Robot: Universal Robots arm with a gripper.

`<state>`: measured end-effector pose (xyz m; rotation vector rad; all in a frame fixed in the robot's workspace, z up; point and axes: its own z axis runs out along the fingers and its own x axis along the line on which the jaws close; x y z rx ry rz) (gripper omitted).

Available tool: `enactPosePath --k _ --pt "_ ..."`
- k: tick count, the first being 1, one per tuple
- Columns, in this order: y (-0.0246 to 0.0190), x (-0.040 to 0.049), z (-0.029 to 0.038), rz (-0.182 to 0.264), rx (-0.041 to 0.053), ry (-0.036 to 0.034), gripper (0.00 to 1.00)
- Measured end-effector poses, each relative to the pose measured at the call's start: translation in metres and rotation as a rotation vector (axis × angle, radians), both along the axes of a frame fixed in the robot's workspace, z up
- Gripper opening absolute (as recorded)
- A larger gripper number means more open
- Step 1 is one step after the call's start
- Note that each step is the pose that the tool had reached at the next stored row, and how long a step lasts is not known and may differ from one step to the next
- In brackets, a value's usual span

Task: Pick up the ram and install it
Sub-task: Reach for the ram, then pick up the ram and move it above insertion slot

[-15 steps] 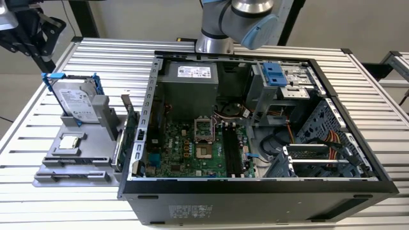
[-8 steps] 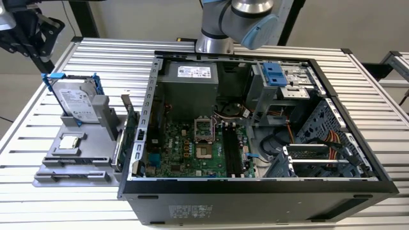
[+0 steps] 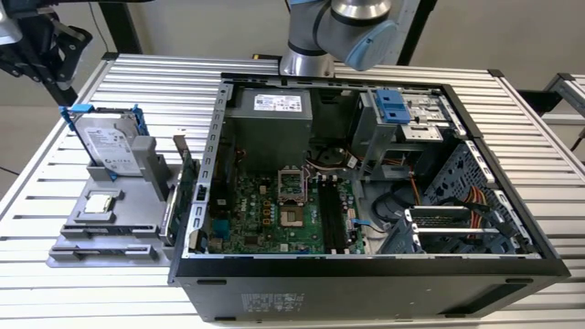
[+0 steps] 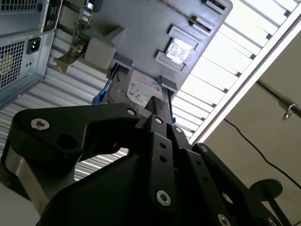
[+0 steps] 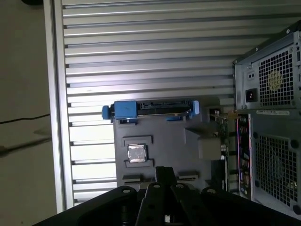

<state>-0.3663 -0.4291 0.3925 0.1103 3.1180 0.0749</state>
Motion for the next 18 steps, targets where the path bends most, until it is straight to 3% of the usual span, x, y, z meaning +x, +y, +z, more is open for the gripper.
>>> enactPosePath --k 9,18 --pt "-0.0131 0.0052 0.0000 0.000 0.0003 0.0018 0.00" --pt "-0.0144 0.0056 0.0000 0.000 0.0002 0.0020 0.00"
